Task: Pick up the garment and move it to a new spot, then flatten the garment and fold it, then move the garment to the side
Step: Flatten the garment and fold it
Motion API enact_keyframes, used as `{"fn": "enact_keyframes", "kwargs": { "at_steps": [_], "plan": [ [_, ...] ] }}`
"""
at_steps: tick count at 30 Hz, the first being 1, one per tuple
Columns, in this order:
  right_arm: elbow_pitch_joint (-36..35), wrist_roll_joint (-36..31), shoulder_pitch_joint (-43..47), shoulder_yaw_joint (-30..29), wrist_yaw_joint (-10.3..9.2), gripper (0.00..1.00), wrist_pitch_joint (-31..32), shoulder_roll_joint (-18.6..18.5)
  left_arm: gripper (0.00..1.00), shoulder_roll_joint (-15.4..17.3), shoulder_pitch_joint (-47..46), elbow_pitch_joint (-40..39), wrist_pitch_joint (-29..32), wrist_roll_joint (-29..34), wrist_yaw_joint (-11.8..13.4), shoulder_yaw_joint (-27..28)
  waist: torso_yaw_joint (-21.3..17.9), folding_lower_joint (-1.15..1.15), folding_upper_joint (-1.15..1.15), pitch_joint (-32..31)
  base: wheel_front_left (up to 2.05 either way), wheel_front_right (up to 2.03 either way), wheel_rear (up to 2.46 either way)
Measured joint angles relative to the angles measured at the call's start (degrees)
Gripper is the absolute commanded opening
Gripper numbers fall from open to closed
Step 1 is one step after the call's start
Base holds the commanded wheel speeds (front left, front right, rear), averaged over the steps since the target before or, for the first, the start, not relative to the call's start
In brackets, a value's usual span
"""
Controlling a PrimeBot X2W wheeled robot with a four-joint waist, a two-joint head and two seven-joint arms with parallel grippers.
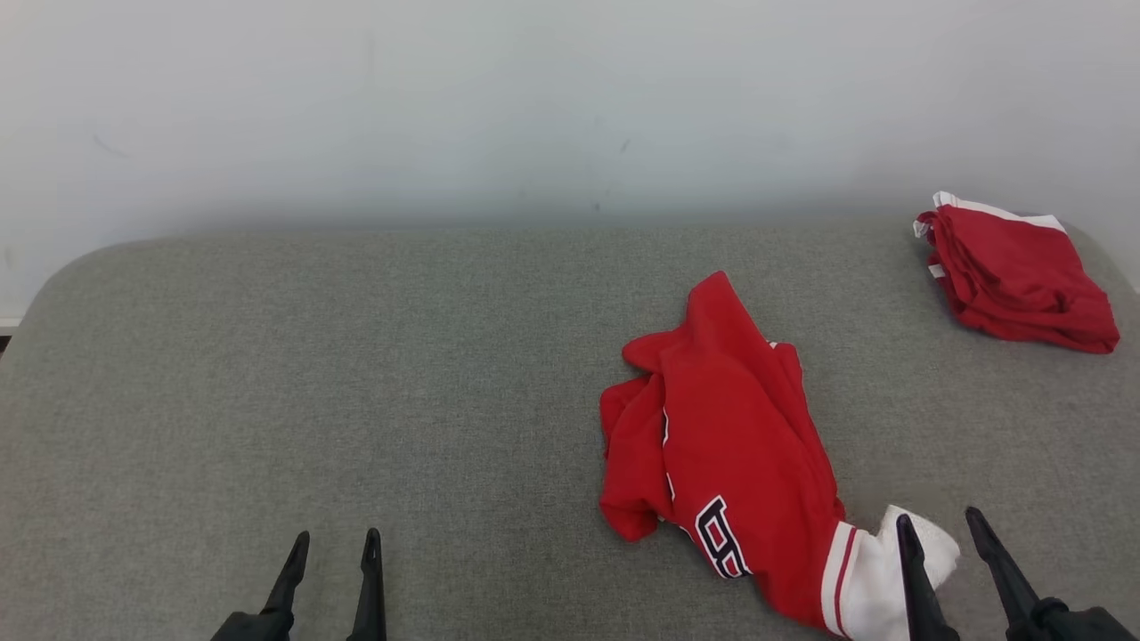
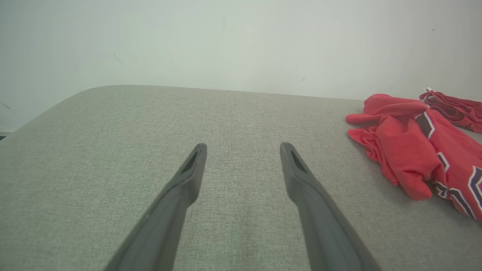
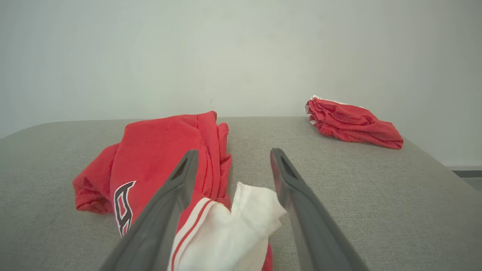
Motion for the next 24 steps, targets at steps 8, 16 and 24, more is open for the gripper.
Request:
{"fn": "enact_keyframes", "kwargs": {
  "at_steps": [8, 16, 24],
  "plan": [
    [-0.05, 0.09, -4.39, 0.67, 0.01, 1.0, 1.27, -2.46, 1.0, -0.67, -0.59, 0.46, 0.0, 0.57, -0.56, 0.21, 0.33, 0.0, 0.0, 0.17, 0.0, 0.0, 0.0],
    [7.3, 0.53, -14.55, 5.23, 0.0, 1.0, 4.65, -5.58, 1.0, -0.99, -0.53, 0.7, 0.0, 1.07, -1.01, 0.53, 2.42, 0.0, 0.0, -0.02, 0.0, 0.0, 0.0],
    [22.94, 1.78, -28.1, 9.84, 0.0, 1.0, 5.86, -7.91, 1.0, -1.34, -1.38, 1.23, 0.0, 1.4, -1.52, 0.6, 5.42, 0.01, 0.0, 1.19, 0.0, 0.0, 0.0]
  ]
}}
